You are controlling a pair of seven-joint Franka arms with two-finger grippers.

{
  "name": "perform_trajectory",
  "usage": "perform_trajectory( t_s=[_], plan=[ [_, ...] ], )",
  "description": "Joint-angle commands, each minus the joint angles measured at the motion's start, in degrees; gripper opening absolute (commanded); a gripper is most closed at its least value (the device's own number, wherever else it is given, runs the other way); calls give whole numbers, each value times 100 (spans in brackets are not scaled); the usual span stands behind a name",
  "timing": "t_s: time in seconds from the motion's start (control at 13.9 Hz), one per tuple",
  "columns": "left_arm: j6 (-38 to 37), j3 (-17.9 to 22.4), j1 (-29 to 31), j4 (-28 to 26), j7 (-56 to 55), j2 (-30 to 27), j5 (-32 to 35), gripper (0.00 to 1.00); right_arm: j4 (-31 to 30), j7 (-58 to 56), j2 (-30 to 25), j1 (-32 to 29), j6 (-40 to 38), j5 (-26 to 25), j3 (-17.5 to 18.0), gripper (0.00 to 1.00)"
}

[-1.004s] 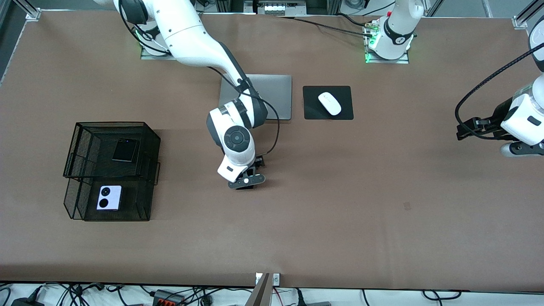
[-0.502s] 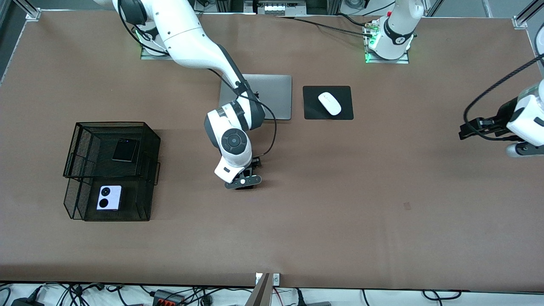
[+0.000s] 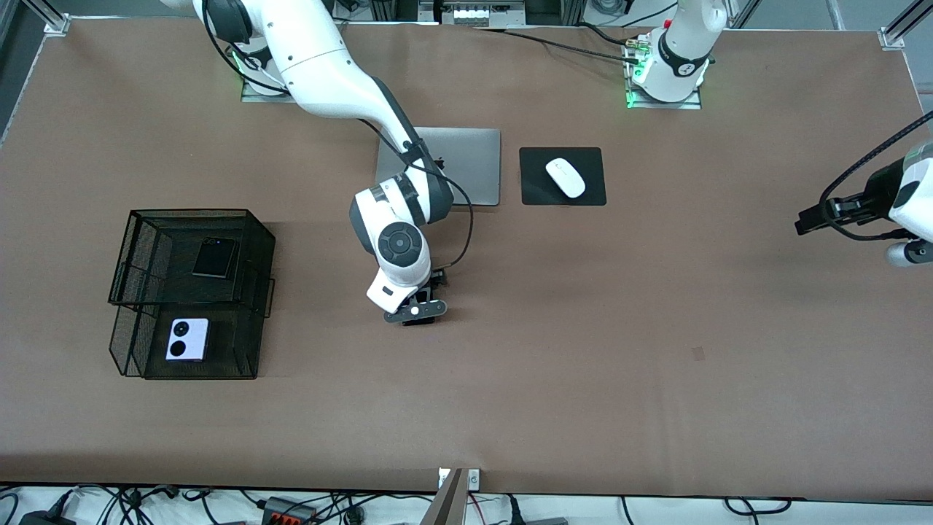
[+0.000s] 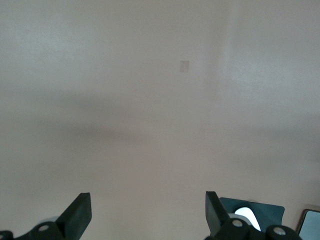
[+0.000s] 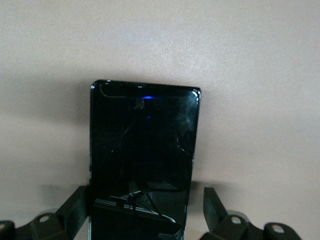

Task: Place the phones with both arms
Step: 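Carry the black slab phone over the mesh basket with the right gripper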

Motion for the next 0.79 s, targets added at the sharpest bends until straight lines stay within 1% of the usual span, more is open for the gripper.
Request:
perform_trajectory(
  t_s=[0.0, 0.14, 0.22, 0.29, 0.43, 0.5, 0.57, 0.65, 0.72],
  plan=[
    [-305, -62, -10, 242, -74, 164, -24, 100, -52, 3, -38, 1, 0, 268, 12, 100],
    [-227, -62, 50, 224, -83, 277, -67, 100, -61, -6, -21, 1, 0, 268, 12, 100],
    [-70, -62, 51, 215, -74, 331, -68, 100, -61, -6, -3, 1, 0, 268, 12, 100],
    [-42, -79, -10, 215, -83, 314, -33, 100, -61, -15, -3, -8, -8, 268, 12, 100],
    [-129, -158, -19, 250, -100, 252, -24, 100, -113, -32, 14, -8, 0, 268, 12, 100],
    [-356, -167, -19, 311, -92, 217, 89, 100, -114, -41, 14, -8, 0, 268, 12, 96],
    [-462, -220, -28, 416, -109, 130, 378, 100, -114, -102, -3, -8, -17, 242, 3, 78],
    [-455, -316, -28, 443, -118, 138, 459, 100, -96, -137, -29, -8, -17, 268, 3, 48],
    [-437, -352, -19, 452, -118, 155, 468, 100, -79, -164, -64, -8, -26, 259, -6, 34]
  ],
)
